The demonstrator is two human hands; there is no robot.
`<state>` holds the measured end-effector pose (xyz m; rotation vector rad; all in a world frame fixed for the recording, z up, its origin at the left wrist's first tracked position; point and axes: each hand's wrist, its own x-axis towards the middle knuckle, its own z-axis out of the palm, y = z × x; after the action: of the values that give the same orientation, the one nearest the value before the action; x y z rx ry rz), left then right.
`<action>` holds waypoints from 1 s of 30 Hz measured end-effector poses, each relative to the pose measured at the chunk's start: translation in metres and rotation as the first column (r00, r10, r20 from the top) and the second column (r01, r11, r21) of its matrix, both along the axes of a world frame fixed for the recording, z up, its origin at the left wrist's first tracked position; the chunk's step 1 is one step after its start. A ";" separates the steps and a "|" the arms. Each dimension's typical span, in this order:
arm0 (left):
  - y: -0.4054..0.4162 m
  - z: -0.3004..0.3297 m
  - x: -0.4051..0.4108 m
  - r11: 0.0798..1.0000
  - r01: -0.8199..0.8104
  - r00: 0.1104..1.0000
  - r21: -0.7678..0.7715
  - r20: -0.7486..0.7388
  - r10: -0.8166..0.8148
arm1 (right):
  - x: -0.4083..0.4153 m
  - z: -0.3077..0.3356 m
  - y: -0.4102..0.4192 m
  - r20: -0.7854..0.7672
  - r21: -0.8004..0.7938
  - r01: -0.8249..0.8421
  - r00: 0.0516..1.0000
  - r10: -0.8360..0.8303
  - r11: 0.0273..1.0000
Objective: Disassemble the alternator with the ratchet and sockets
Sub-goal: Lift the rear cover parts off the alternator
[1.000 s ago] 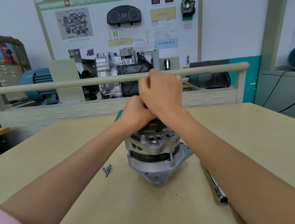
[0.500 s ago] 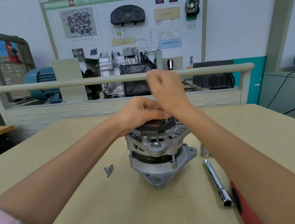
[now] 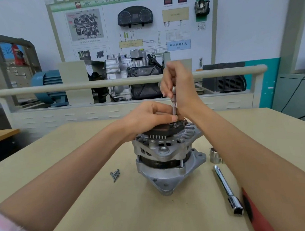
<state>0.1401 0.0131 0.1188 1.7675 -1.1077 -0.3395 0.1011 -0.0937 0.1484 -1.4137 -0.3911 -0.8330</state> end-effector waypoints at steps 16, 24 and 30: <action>-0.002 -0.003 -0.004 0.998 -0.057 0.997 -0.004 0.047 0.057 | -0.003 -0.006 0.004 0.099 -0.395 0.438 0.894 -0.437 0.808; -0.002 -0.002 -0.002 0.980 -0.181 0.976 -0.079 0.110 0.189 | -0.007 -0.015 0.008 0.324 -0.667 0.685 0.619 -0.715 0.291; -0.012 -0.008 -0.006 0.953 -0.271 0.922 -0.135 0.248 0.297 | -0.001 -0.009 0.016 0.353 -0.710 0.704 0.363 -0.862 0.006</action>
<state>0.1342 0.0013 0.1107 1.8910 -1.0113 0.1330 0.1003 -0.0780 0.1394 -2.6824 0.4004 -1.5555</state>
